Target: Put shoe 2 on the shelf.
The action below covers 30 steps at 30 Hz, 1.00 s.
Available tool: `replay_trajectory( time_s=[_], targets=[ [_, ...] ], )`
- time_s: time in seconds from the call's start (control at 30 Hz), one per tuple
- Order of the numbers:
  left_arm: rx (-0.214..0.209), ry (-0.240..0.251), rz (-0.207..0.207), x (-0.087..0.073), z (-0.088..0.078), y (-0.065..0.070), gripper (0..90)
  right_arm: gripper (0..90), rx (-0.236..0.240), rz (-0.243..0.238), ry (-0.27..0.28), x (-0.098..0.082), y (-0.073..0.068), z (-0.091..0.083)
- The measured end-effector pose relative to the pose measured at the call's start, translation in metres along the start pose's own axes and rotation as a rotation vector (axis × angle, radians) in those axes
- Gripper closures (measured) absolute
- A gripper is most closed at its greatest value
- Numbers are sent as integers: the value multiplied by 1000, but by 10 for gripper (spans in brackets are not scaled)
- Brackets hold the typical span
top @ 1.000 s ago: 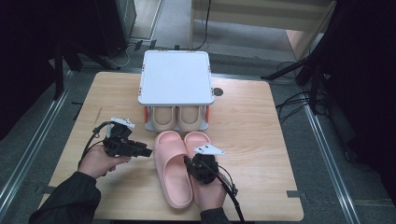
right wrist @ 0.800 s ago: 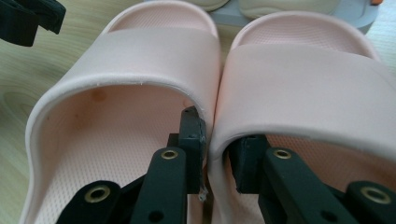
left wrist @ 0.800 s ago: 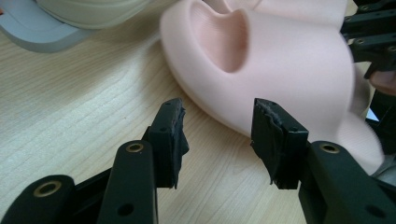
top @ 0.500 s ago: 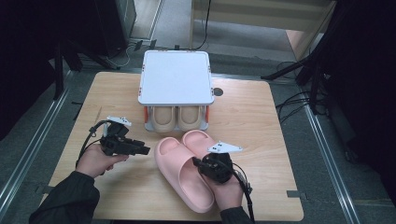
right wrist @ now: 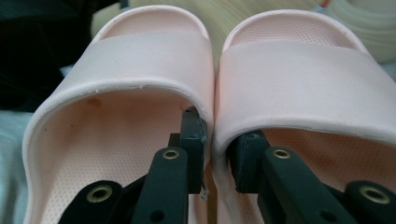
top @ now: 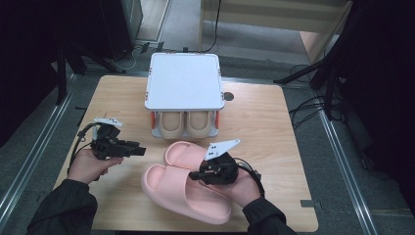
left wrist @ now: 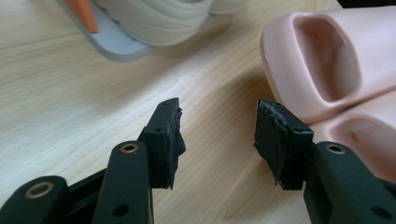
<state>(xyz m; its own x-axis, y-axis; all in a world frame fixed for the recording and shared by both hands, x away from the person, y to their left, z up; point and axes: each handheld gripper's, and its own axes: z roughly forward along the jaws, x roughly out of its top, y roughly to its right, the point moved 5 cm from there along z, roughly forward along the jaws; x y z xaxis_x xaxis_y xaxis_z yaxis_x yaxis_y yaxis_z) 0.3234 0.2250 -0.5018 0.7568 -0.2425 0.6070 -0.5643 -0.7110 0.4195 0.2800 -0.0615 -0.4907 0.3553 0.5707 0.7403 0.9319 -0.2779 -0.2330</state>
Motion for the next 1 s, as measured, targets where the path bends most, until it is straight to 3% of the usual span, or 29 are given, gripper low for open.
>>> replay_trajectory(
  time_s=[0.13,0.3,0.33,0.43,0.47,0.6,0.73,1.0],
  targets=[
    [10,6,-14,-2,-5,-8,494,777,70,-33,-12,13,4,1],
    [18,16,-33,-5,-9,-13,482,777,97,-76,-15,27,6,-1],
    [22,16,-34,-7,-11,-13,481,777,100,-104,-5,34,7,-4],
    [30,16,-35,-11,-14,-13,487,777,131,-111,34,44,10,-10],
    [30,14,-34,-12,-14,-13,486,777,133,-100,35,48,12,-13],
    [42,4,-33,-17,-17,-12,486,777,112,-126,20,62,14,-21],
    [49,5,-41,-22,-20,-11,487,776,129,-141,20,81,13,-30],
    [65,10,-51,-32,-27,-10,487,775,114,-175,9,123,10,-42]
  ],
)
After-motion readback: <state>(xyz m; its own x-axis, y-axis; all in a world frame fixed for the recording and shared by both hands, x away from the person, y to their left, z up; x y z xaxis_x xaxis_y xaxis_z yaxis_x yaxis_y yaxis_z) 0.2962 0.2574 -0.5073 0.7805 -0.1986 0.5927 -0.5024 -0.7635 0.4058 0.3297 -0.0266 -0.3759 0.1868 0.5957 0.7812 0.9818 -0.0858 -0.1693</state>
